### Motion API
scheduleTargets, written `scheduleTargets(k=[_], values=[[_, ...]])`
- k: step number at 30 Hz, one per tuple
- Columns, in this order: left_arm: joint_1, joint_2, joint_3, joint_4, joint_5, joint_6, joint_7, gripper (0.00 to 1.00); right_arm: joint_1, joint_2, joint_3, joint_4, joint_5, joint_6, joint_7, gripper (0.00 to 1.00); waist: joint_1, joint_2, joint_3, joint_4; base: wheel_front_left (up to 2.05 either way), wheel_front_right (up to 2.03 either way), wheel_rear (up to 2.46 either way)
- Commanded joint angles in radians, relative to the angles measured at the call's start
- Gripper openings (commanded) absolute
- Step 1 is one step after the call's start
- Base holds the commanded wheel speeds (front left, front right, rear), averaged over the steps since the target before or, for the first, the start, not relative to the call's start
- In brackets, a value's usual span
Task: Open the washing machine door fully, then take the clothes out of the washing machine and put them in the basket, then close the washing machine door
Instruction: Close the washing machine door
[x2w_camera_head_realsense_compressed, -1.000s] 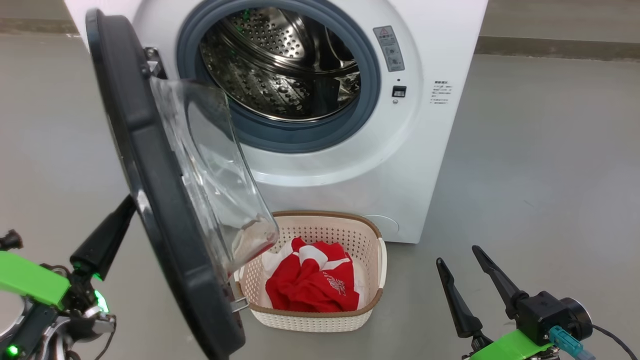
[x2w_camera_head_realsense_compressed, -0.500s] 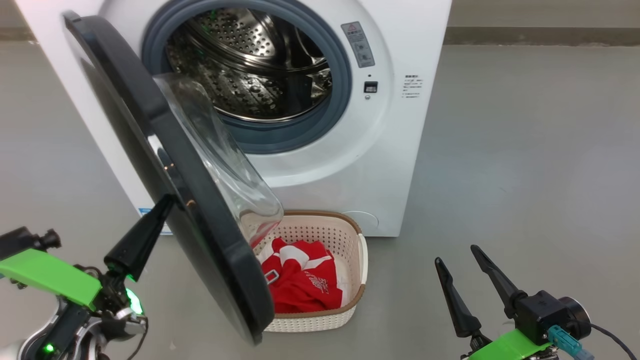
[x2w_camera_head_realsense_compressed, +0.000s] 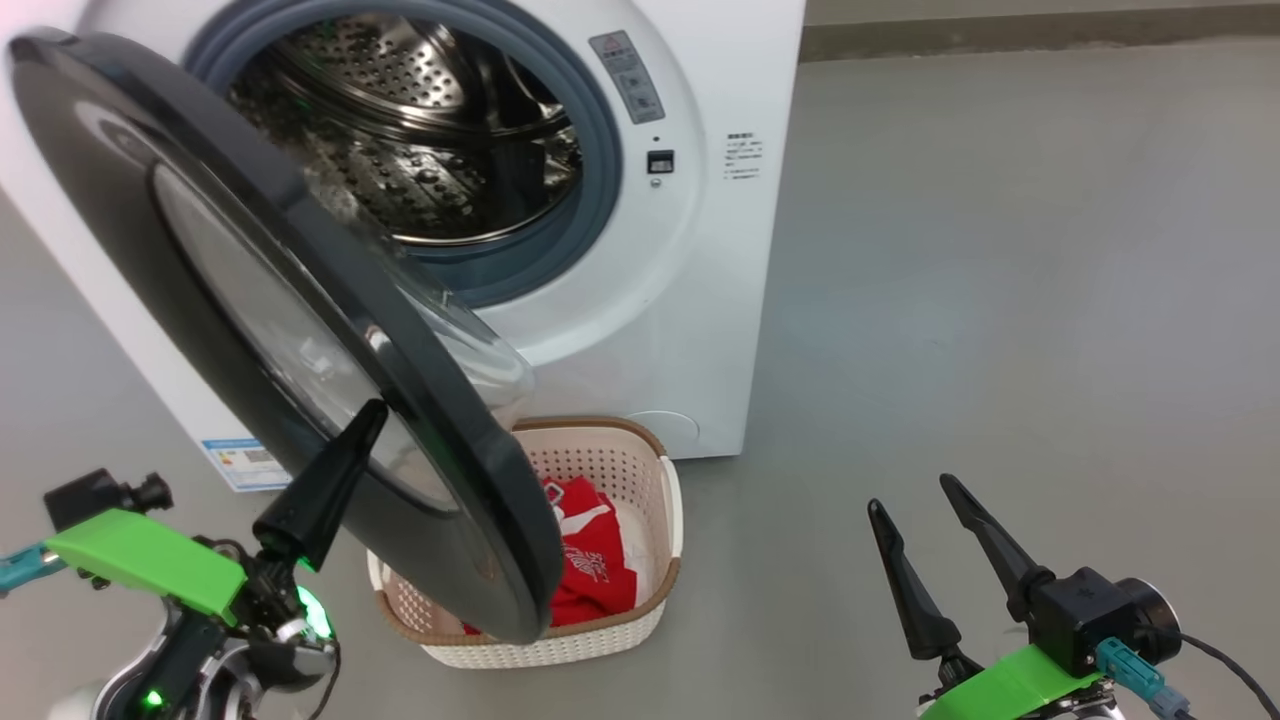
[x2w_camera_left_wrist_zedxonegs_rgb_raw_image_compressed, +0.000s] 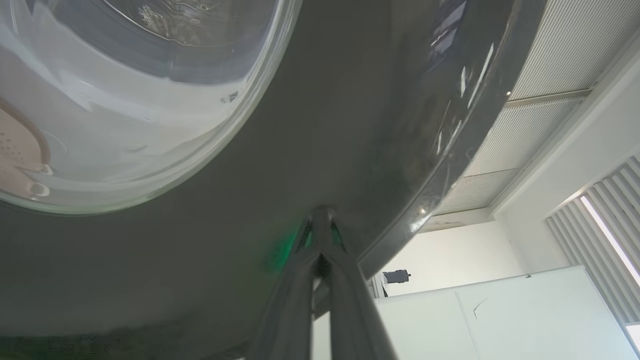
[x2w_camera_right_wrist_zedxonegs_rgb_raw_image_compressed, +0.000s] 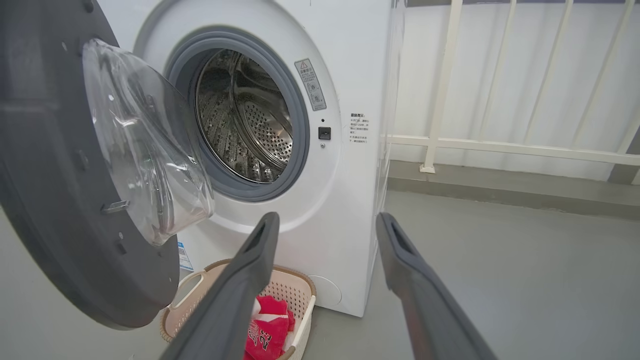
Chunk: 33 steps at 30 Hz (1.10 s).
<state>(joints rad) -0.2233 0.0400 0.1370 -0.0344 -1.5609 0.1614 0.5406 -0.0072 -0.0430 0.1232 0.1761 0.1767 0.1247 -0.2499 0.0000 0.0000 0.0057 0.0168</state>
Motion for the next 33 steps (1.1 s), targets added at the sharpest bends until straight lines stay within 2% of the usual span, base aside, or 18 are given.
scheduleTargets(k=[1, 21, 33], values=[[-0.038, 0.01, 0.013, -0.018, -0.006, -0.003, -0.008, 0.0, -0.044, -0.007, 0.024, -0.026, 0.01, 0.006, -0.012, 1.0, 0.0, 0.0, 0.013, -0.026, 0.0, 0.0, 0.0], [-0.144, 0.01, -0.026, 0.068, -0.048, -0.036, -0.138, 0.0, -0.078, -0.007, 0.022, -0.03, 0.026, 0.006, -0.012, 1.0, 0.0, 0.0, 0.071, -0.141, 0.0, 0.0, 0.0], [-0.269, 0.01, -0.026, 0.161, -0.077, -0.095, -0.224, 0.0, -0.101, -0.007, 0.015, -0.044, 0.024, 0.006, -0.012, 1.0, 0.0, 0.0, 0.14, -0.18, 0.0, 0.0, 0.0]])
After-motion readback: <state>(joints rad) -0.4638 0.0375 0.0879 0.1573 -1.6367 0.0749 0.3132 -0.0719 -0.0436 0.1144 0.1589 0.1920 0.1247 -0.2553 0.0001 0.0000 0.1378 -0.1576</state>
